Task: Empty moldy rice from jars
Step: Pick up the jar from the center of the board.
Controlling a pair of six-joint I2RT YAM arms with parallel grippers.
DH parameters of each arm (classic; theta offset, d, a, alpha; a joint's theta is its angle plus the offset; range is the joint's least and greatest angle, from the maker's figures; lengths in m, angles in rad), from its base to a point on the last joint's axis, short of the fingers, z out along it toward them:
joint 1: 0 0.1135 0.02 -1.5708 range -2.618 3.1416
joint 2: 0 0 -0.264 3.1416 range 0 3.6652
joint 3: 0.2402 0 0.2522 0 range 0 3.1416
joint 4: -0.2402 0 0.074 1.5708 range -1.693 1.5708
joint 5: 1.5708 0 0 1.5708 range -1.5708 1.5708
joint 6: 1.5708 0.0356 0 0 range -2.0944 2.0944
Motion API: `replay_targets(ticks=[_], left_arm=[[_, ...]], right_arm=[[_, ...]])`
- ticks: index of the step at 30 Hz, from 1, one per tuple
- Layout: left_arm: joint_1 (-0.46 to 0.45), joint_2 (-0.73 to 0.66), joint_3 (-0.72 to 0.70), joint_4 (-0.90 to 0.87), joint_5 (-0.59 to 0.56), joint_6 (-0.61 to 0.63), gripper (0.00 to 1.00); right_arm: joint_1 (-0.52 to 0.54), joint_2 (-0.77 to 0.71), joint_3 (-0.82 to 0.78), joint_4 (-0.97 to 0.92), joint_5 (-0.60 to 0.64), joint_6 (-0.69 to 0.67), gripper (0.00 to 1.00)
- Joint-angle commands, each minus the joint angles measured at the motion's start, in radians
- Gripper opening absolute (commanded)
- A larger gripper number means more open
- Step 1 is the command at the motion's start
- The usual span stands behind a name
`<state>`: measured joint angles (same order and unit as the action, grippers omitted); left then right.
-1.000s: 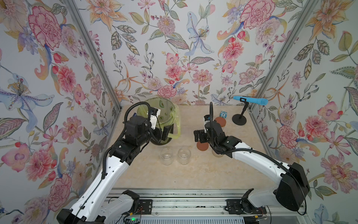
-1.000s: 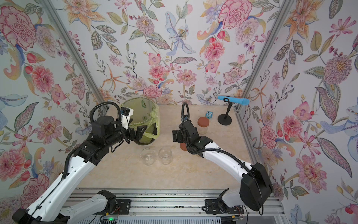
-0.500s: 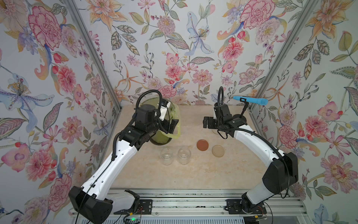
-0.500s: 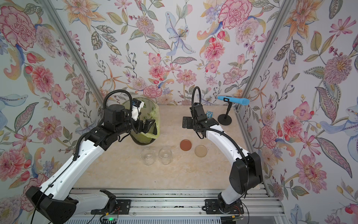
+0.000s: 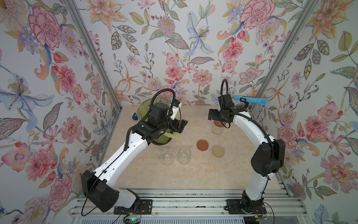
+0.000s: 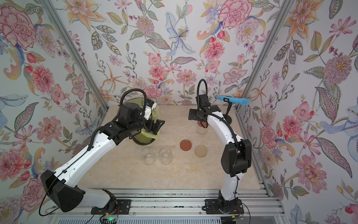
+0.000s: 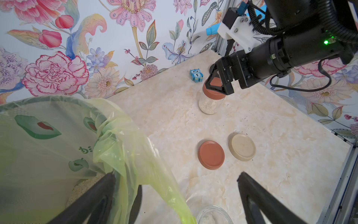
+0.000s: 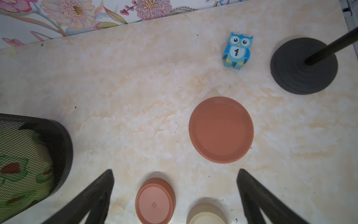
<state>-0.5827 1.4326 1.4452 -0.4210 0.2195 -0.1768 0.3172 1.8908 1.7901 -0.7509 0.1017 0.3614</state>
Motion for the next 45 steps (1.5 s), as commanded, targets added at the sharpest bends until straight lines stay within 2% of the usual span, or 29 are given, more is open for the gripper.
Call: replay_targets(ticks=[1, 11, 24, 45], left_arm=[[-0.034, 0.029, 0.041, 0.047, -0.031, -0.022, 1.0], [-0.106, 0.117, 0.105, 0.06, -0.051, -0.038, 1.0], [-0.138, 0.17, 0.124, 0.065, -0.052, -0.049, 1.0], [-0.138, 0.16, 0.08, 0.069, -0.052, -0.033, 1.0]], right_arm=[[-0.003, 0.054, 0.082, -0.103, 0.044, -0.036, 1.0], [-0.026, 0.221, 0.254, -0.163, 0.143, -0.042, 1.0], [-0.069, 0.378, 0.406, -0.23, 0.173, -0.032, 1.0], [-0.1, 0.449, 0.383, -0.231, 0.038, 0.023, 1.0]])
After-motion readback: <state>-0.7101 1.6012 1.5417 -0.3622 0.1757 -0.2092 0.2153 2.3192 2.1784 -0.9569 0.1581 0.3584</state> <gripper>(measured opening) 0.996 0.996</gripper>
